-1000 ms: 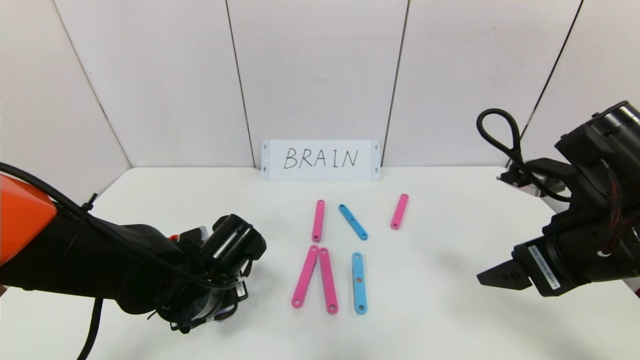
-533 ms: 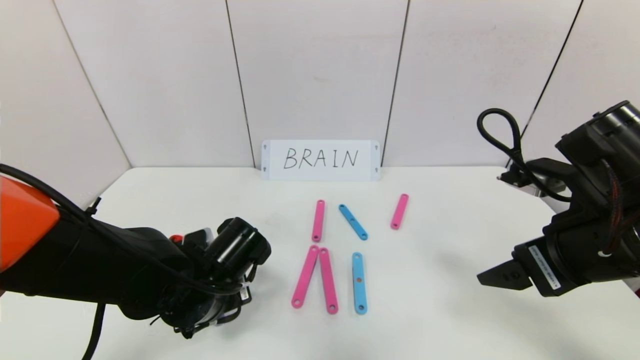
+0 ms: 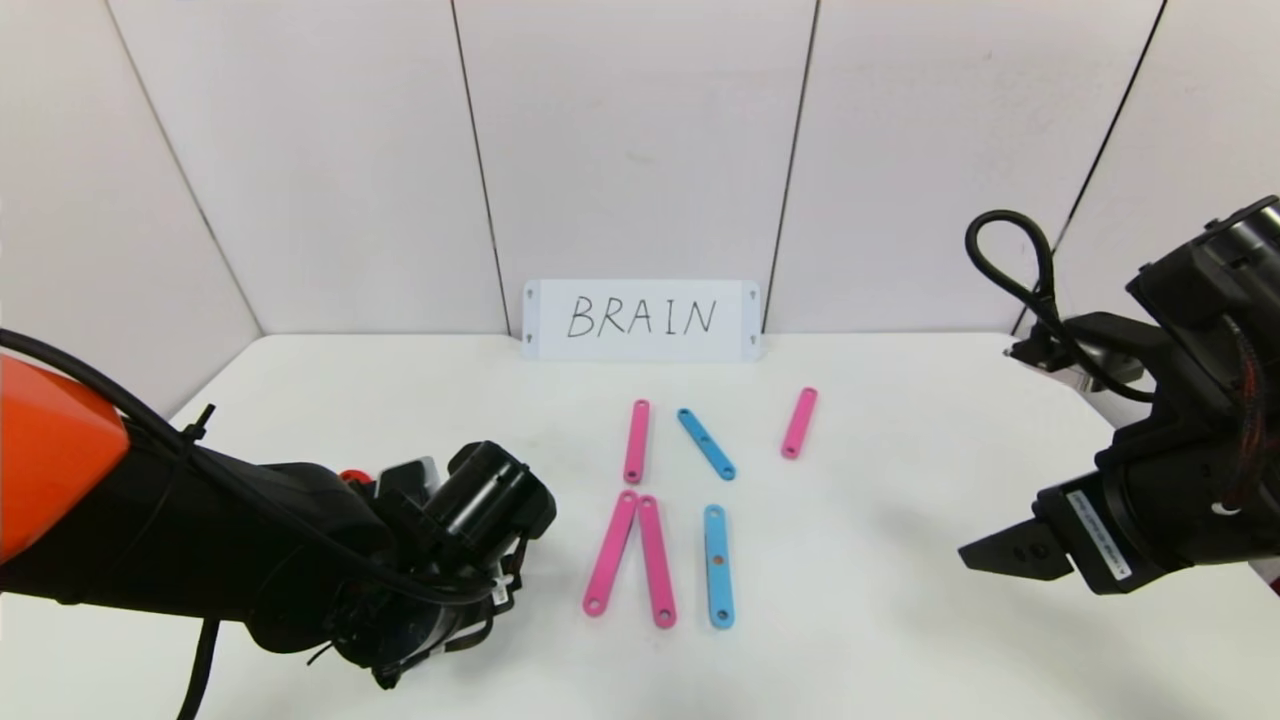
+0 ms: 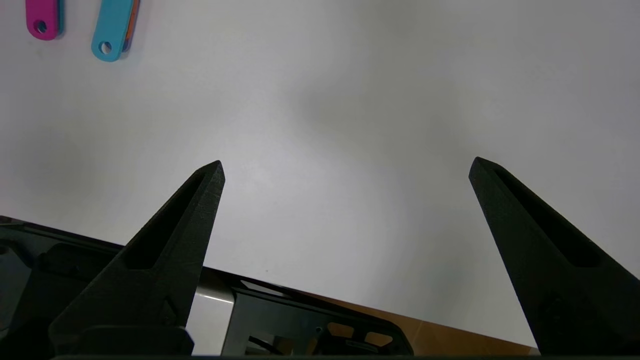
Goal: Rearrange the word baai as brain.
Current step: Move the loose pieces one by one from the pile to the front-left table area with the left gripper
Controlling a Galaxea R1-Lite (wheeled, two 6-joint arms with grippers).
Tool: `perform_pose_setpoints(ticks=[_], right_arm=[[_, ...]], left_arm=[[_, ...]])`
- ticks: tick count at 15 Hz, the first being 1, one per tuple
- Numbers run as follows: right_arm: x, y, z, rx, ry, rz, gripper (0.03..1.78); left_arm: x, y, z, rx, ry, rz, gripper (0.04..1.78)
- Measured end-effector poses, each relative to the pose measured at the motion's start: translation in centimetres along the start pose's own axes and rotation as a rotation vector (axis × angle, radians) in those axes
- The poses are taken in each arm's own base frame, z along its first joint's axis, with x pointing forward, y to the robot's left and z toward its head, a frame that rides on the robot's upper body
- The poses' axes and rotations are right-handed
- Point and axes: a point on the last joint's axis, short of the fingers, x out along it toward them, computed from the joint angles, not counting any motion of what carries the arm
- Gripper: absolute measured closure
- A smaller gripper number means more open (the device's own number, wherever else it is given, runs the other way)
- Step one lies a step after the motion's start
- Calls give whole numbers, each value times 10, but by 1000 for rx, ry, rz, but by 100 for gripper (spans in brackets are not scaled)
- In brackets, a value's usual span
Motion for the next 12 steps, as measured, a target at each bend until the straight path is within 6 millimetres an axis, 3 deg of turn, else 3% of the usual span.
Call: perform_pose_setpoints(ticks=[12], right_arm=[[-5,-1,-1,2,-16,5,10]], left_arm=[[1,-13,8,-20,-18,-37,21]])
